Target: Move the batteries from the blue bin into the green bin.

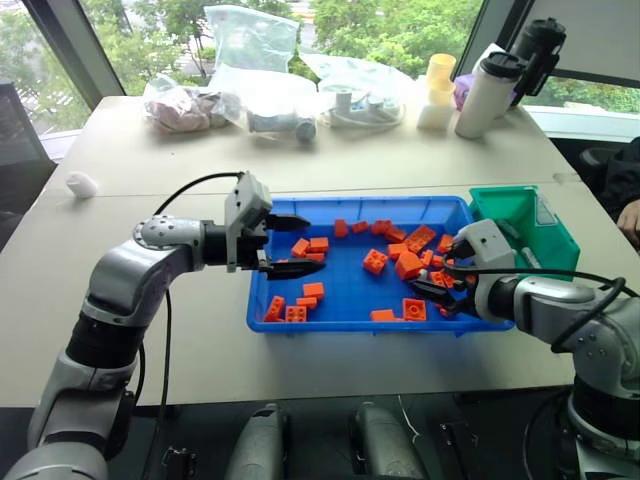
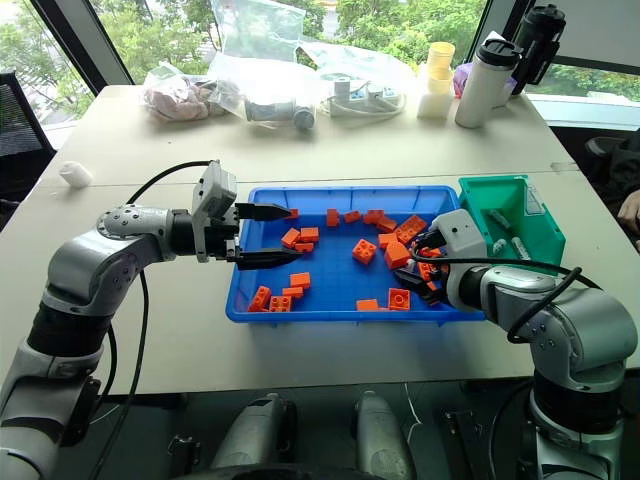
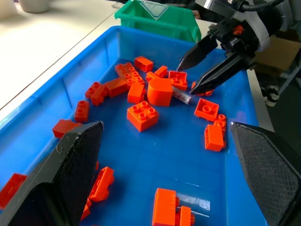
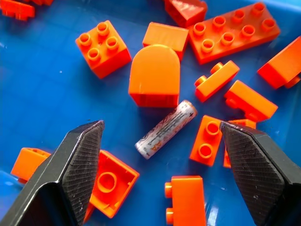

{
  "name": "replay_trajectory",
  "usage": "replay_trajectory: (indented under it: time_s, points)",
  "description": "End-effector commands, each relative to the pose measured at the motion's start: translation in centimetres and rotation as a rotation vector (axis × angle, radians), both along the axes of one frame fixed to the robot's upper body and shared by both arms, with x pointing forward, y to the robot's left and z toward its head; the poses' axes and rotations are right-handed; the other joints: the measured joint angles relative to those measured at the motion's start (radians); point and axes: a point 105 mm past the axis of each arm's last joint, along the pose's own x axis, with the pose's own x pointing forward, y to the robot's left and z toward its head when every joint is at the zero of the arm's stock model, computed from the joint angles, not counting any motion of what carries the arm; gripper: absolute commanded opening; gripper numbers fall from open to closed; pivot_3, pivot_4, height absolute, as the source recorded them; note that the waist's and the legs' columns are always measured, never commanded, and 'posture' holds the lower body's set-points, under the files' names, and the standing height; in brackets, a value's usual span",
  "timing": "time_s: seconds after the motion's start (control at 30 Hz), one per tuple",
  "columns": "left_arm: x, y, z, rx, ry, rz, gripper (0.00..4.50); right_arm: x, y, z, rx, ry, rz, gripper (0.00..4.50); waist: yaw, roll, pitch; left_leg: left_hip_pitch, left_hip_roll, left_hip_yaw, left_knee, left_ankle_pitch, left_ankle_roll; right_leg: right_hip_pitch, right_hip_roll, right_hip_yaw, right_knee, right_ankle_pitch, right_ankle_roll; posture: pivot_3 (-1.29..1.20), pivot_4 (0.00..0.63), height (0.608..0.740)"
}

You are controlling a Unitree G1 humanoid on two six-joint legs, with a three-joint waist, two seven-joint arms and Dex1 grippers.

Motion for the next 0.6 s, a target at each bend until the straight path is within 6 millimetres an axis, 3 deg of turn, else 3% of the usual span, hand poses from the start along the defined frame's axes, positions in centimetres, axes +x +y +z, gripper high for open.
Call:
replay_trajectory:
  time_s: [0.03,0.33,0.6]
  points:
    - [-0.2,-0.1,0.9,-0.007,-0.048,-0.003,4.50,0.0,0.8,0.4,0.027,-0.019,0.018,4.07,-0.001,0.000,0.000,0.000,0.000,0.000,0.000,0.000,0.000,0.000,0.000,0.000,0.000,0.000,0.000,0.00,0.150,0.740]
    - [-0.2,-0.2,0.9,-0.016,-0.051,0.015,4.50,0.9,1.4,-0.4,0.101,0.035,0.005,4.07,0.002,0.000,0.000,0.000,0.000,0.000,0.000,0.000,0.000,0.000,0.000,0.000,0.000,0.000,0.000,0.00,0.150,0.740]
    - [-0.1,-0.2,1.0,-0.023,-0.058,0.029,4.50,1.2,1.1,-2.8,0.077,0.129,-0.054,4.07,0.000,-0.001,-0.001,0.000,0.000,0.000,0.000,0.000,0.000,0.000,0.000,0.000,0.000,0.000,0.000,0.00,0.150,0.740]
